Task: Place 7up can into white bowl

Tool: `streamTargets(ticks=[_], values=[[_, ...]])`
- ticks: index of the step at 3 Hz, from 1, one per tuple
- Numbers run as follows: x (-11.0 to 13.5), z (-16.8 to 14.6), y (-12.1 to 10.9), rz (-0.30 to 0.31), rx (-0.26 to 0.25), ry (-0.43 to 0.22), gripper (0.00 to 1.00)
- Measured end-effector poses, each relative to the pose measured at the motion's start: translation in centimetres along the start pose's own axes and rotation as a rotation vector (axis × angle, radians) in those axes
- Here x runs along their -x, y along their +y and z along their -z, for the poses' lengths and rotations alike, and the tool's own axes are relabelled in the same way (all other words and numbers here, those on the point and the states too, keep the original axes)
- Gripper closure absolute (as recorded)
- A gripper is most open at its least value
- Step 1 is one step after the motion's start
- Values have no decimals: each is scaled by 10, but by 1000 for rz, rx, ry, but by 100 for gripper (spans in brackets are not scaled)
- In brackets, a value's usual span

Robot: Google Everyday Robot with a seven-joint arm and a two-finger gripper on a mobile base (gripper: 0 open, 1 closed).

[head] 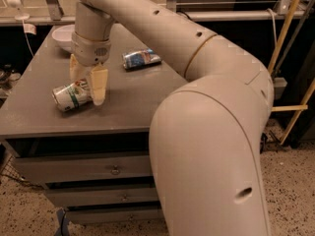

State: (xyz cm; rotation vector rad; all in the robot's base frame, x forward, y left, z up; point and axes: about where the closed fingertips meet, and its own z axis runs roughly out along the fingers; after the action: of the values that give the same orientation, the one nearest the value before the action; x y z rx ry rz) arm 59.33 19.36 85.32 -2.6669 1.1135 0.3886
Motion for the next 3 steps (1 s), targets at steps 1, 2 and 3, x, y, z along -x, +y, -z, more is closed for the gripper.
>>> streamTargets(ticks=[1, 2, 3], values=[[5, -5, 1, 4, 7, -14, 49], [-6, -1, 9, -20, -46, -63, 80], [-25, 11, 14, -51, -116, -78, 100]])
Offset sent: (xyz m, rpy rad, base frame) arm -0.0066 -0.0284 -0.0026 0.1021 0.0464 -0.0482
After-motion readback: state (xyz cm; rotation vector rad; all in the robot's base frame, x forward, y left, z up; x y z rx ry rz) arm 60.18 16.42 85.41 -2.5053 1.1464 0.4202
